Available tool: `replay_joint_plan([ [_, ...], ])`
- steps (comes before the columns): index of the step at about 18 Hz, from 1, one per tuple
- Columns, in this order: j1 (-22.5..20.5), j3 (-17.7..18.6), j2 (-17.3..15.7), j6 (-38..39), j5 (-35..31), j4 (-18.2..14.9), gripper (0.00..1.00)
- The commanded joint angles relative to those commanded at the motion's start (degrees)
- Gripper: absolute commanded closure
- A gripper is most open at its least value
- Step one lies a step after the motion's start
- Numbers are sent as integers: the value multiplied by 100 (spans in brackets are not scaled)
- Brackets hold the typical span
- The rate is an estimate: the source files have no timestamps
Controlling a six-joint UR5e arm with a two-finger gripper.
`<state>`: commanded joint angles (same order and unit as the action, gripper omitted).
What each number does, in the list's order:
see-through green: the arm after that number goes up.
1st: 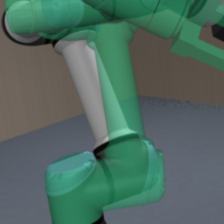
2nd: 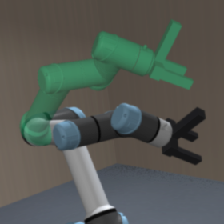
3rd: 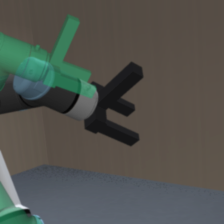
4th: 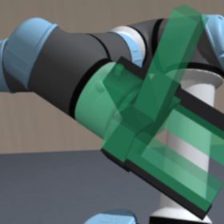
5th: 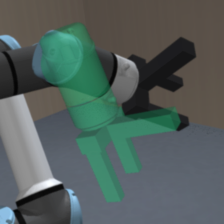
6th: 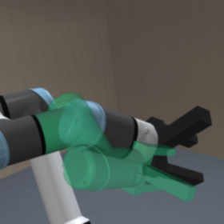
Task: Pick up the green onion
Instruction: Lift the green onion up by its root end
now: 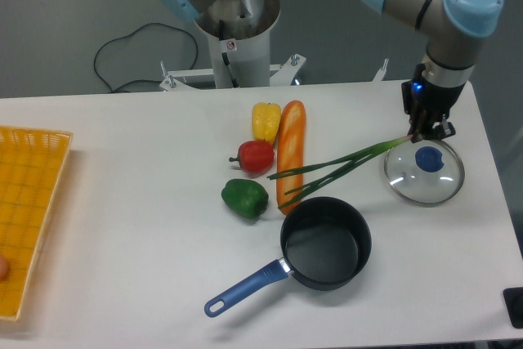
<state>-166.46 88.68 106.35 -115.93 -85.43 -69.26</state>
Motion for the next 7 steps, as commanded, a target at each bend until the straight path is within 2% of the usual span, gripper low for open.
replay_joint_plan([
  [7,26,-9,-9,325,-386,9,91],
])
